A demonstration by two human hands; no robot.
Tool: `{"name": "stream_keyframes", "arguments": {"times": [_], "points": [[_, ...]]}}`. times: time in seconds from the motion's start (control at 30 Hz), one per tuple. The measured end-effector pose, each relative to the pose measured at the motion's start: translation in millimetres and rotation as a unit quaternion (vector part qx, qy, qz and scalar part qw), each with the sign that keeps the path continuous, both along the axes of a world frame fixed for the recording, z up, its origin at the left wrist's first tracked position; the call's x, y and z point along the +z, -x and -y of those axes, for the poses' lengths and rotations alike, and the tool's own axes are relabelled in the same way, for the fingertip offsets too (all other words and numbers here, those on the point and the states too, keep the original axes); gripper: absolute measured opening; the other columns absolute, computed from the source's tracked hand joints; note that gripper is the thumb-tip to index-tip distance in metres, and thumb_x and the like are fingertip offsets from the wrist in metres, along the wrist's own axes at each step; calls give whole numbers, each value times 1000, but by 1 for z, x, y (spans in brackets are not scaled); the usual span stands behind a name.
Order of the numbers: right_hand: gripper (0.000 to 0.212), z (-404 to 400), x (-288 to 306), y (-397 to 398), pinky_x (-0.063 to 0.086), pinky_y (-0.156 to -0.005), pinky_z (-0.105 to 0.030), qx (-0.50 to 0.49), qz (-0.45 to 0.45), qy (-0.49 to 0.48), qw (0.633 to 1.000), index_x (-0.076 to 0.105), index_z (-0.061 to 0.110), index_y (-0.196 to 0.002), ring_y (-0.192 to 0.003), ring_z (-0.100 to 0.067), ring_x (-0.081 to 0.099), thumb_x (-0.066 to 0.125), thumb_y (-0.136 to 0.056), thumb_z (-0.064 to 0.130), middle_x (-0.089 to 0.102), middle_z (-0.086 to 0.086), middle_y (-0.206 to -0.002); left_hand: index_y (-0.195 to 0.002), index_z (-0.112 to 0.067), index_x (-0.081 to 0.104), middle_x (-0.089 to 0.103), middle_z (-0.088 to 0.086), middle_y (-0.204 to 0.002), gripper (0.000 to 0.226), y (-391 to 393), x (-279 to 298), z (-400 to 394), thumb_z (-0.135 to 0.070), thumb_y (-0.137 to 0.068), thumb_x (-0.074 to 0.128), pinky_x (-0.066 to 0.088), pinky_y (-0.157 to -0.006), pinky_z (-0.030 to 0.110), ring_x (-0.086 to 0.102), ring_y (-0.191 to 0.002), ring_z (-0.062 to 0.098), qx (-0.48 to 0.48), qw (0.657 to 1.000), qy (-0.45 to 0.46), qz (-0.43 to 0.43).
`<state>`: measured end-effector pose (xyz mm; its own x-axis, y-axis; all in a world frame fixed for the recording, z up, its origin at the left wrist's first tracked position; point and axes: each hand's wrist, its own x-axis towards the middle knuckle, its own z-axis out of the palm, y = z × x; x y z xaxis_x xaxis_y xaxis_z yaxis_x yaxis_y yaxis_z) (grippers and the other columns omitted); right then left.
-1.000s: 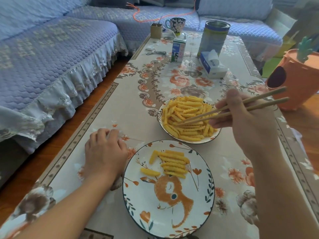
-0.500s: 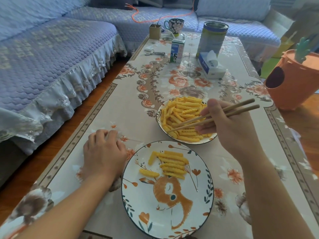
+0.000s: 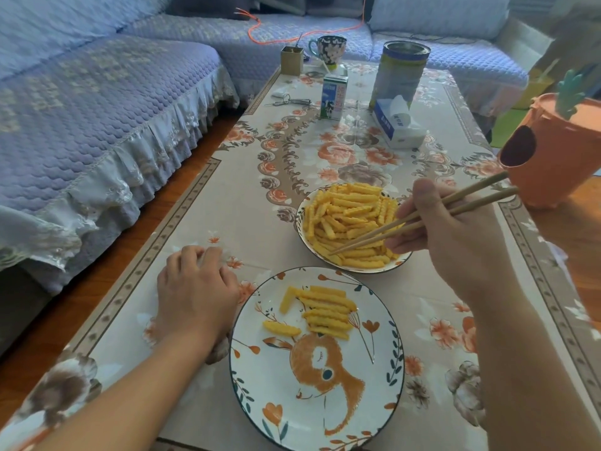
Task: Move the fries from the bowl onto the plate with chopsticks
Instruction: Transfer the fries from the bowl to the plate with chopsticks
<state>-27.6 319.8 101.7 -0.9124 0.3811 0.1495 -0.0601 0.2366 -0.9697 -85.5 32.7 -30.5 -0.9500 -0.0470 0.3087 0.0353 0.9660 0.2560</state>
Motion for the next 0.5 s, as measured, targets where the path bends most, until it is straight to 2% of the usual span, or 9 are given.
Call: {"name": "stream_keyframes", "arguments": {"times": [0.2,0.33,0.5], "points": [[47,-9,0,2,64,-56,-39,-13,25,11,1000,68,2,-81,-58,-36,73,51,-104,39,71,-18,-63,-119,-13,67,59,15,-120,29,0,0,0,-18,-91,58,43,-92,52,51,-112,35,1,1000,2,0],[45,-9,-2,3,63,-55,-36,-30,29,3,999,69,4,-79,-58,-35,74,52,-105,38,71,-16,-63,-119,-13,67,59,16,-118,30,0,0,0,-17,-90,58,44,-90,52,51,-110,36,1,1000,8,0],[46,-1,-3,5,63,-58,-39,-10,39,1,999,68,4,-81,-61,-33,75,51,-104,39,72,-17,-65,-119,-13,67,59,16,-118,30,0,-1,0,-17,-91,58,45,-90,52,51,-110,36,2,1000,5,1]]}}
